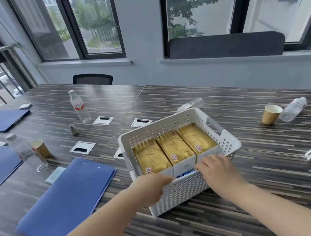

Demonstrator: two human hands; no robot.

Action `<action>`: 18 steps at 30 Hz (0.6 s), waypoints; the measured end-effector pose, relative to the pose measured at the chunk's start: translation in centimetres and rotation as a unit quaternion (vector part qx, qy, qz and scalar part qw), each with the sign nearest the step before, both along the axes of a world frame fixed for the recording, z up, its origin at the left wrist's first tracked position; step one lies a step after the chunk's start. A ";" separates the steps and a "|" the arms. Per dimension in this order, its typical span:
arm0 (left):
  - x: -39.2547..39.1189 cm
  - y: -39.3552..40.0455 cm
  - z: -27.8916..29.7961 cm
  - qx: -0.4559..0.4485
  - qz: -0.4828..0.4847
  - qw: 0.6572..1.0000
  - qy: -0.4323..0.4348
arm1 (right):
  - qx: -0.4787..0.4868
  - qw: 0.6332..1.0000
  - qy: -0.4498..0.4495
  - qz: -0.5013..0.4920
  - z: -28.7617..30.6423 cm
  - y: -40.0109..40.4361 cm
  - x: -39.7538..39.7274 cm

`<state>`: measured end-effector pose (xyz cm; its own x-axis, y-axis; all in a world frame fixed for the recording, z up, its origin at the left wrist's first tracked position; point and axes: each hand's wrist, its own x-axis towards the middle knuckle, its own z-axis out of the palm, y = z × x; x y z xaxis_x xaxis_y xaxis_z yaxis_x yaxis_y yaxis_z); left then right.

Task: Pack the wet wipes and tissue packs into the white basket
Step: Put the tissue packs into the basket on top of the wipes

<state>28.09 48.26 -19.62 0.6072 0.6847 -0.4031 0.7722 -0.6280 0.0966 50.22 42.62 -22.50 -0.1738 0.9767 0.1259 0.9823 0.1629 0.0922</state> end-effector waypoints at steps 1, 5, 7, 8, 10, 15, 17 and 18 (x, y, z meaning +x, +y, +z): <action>-0.7 0.4 0.0 0.016 -0.007 1.000 0.014 | 0.005 1.000 0.006 0.000 -0.1 -0.3 -0.6; -2.9 1.4 0.6 0.069 -0.003 0.997 0.032 | 0.023 0.999 0.024 0.012 -0.5 -1.5 -3.1; -3.6 1.7 0.7 0.094 0.004 0.995 0.039 | 0.026 0.999 0.019 0.033 -0.5 -2.0 -4.2; -3.8 1.9 0.7 0.108 0.006 0.993 0.038 | 0.033 0.998 0.019 0.048 -0.4 -2.2 -4.6; -4.0 2.1 0.5 0.128 0.012 0.991 0.031 | 0.045 0.996 0.034 0.066 -0.3 -2.3 -4.5; -3.1 1.6 -1.4 0.135 0.021 0.990 -0.037 | -0.022 0.998 0.039 0.037 0.3 -1.8 -2.7; -2.1 0.8 -2.1 0.137 0.021 0.988 -0.067 | -0.080 0.995 0.049 -0.021 0.8 -1.6 -1.5; -1.6 0.4 -2.5 0.146 0.019 0.986 -0.074 | -0.096 0.993 0.057 -0.046 0.9 -1.5 -0.9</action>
